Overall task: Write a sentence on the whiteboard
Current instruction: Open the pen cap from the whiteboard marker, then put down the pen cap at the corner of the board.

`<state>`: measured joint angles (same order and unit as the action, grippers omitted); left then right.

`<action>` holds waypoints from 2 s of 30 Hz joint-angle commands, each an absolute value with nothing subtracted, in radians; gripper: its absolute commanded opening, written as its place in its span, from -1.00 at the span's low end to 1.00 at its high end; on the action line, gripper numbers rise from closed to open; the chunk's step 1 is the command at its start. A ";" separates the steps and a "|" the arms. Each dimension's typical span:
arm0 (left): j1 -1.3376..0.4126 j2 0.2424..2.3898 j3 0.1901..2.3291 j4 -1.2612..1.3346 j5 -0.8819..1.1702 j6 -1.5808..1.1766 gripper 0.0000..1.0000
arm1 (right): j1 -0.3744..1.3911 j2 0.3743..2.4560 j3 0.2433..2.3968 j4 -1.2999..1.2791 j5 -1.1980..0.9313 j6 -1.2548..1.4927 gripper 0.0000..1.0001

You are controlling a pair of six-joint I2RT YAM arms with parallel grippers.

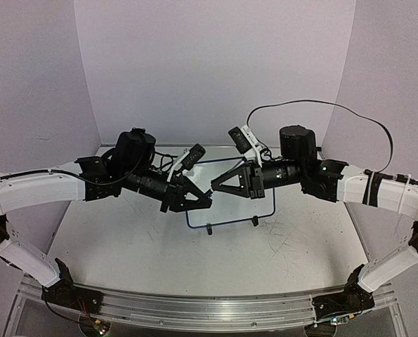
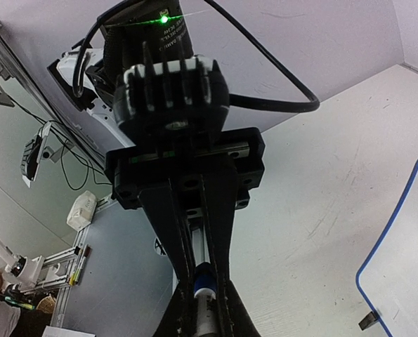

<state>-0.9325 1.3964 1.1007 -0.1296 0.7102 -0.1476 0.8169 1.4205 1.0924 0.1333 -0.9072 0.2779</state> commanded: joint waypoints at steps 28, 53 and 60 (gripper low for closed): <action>-0.761 1.184 0.751 -0.248 -0.368 -0.562 -1.00 | 0.378 0.998 0.919 0.136 -0.395 0.233 -1.00; -0.761 1.629 0.776 -0.281 -0.465 -0.649 -0.93 | 0.379 0.954 0.869 0.078 -0.293 0.220 -1.00; -0.761 1.634 0.752 -0.276 -0.460 -0.645 -0.73 | 0.380 1.004 0.900 0.008 -0.230 0.216 -1.00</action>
<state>-0.7586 1.6299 0.7528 -0.2878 -0.4309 -0.6324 0.3801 0.9801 0.8749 0.0359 -0.2842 0.2138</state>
